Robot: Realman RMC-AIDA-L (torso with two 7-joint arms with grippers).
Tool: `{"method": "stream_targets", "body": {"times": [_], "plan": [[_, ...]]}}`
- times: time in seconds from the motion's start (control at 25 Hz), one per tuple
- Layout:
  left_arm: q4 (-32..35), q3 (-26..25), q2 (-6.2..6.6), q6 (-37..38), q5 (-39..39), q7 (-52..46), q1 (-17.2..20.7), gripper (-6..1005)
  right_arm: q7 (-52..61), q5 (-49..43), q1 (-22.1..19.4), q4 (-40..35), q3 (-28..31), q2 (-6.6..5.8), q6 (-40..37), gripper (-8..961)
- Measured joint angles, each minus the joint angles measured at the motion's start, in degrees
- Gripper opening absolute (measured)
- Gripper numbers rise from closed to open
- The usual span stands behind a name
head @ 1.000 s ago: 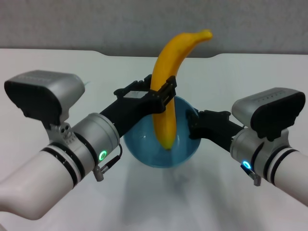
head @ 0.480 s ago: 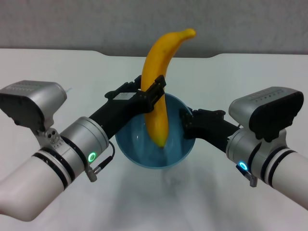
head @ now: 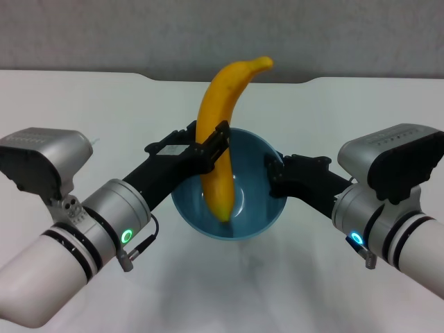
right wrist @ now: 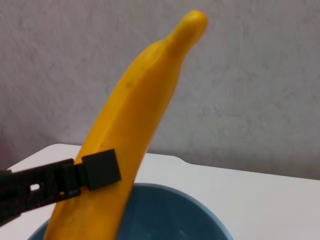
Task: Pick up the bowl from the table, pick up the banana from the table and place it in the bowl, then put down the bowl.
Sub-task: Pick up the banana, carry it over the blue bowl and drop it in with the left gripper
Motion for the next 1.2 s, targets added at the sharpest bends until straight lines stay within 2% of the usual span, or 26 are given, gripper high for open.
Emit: {"method": "stream_targets", "body": {"times": [1.16,1.2], "plan": [[2.9,0.4,0.18,-6.0,0.7,0.2,0.0,637,-0.1,0.0,-0.8,0.4,1.5,0.01,0.0,48],[2.8,0.3,0.18,-6.0,0.7,0.3,0.1,681,-0.1,0.0,-0.8,0.4,1.5,0.01,0.0,48]]}}
